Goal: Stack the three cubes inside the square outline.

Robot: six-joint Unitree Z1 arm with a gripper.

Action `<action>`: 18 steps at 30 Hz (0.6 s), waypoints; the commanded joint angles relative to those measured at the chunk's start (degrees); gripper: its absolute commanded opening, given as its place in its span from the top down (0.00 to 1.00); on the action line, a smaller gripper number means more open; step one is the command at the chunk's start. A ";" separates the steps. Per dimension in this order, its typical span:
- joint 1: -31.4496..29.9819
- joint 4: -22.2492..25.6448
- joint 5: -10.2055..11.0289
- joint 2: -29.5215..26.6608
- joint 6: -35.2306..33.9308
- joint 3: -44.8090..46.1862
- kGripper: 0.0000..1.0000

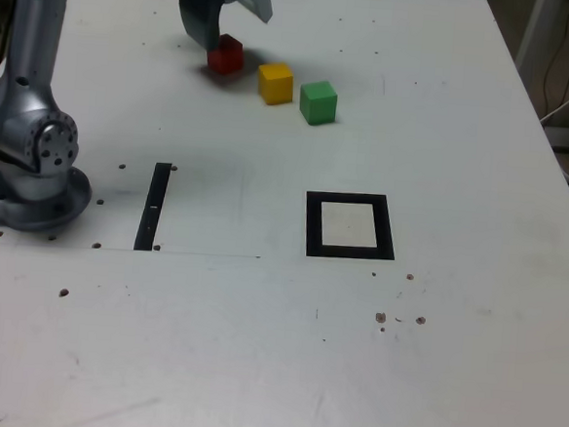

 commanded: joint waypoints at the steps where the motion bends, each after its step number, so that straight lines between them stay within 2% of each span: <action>1: 0.35 -0.91 -0.43 0.43 0.08 0.81 0.08; 11: 0.76 -4.20 -1.65 2.34 -0.02 2.69 0.12; 14: 0.59 -4.46 -1.46 2.77 -0.64 2.97 0.18; 18: 0.42 -4.68 -0.11 2.84 -1.73 2.74 0.29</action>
